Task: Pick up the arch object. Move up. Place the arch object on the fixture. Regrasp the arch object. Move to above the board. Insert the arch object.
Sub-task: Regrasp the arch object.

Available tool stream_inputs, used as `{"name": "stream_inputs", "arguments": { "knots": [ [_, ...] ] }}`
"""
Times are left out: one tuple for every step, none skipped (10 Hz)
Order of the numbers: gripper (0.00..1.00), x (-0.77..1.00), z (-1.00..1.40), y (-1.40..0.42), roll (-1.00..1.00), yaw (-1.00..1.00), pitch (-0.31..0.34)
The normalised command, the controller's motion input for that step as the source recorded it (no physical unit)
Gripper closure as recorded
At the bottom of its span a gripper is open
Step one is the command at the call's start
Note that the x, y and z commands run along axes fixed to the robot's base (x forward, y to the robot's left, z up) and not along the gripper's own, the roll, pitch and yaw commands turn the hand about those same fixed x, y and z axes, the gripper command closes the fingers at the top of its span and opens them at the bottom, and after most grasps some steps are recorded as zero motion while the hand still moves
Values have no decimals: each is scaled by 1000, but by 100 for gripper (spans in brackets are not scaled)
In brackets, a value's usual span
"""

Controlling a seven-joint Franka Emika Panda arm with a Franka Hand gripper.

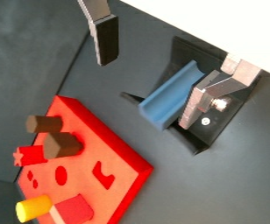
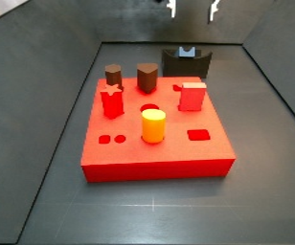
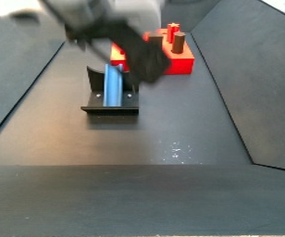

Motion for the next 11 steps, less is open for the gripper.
{"name": "stream_inputs", "arguments": {
  "knots": [
    [0, -134, 932, -1000, 1000, 10, 32],
    [0, -122, 731, -863, 1000, 9, 25],
    [0, -102, 593, -759, 1000, 9, 23],
    [0, -64, 299, -531, 1000, 9, 20],
    [0, -46, 65, -346, 1000, 9, 17],
    [0, -19, -57, -96, 1000, 9, 13],
    [0, -24, 2, 9, 1000, 10, 13],
    [0, -29, 12, -21, 1000, 10, 8],
    [0, -31, 5, -32, 1000, 11, 5],
    [0, -38, 10, -23, 1000, 12, -3],
    [0, -37, 11, -22, 1000, 13, -9]
  ]
}}
